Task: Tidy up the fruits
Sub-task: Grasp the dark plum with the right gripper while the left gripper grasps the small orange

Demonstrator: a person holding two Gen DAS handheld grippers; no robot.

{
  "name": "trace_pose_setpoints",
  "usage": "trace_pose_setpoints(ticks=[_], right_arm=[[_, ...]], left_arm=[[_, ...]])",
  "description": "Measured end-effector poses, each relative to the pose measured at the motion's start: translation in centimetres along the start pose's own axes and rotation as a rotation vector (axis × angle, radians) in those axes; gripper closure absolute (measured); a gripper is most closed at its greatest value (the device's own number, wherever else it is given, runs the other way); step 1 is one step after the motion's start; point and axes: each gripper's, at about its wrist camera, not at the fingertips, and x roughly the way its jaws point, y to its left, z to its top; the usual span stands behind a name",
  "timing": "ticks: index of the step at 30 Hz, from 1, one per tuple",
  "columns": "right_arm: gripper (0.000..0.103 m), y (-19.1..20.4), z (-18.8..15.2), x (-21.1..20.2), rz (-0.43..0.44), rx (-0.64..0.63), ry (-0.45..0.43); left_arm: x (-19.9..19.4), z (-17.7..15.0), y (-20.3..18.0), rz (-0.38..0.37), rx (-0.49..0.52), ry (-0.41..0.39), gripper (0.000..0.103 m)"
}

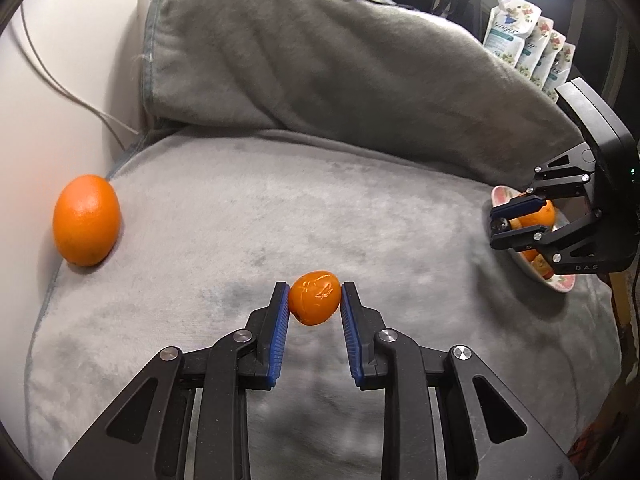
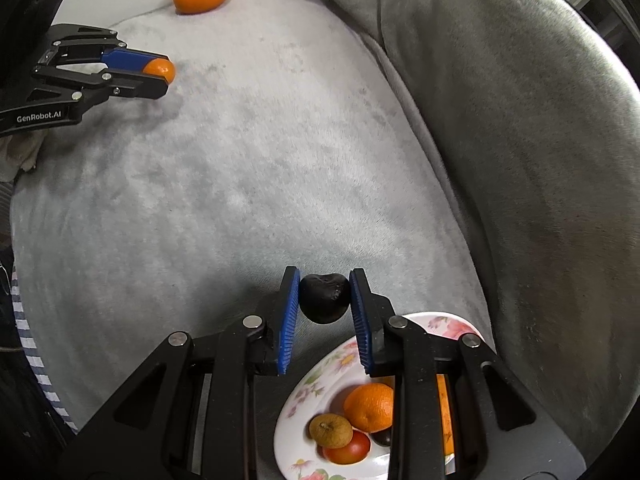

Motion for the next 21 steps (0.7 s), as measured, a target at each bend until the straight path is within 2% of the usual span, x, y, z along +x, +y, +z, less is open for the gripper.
trace_pose_setpoints(ticks=[21], right_arm=[[0.077,0.6,-6.2,-6.9,-0.046,0.06,-0.109]], left_arm=[[-3.4,0.6,-7.1,-0.072,0.086,-0.077,0.079]])
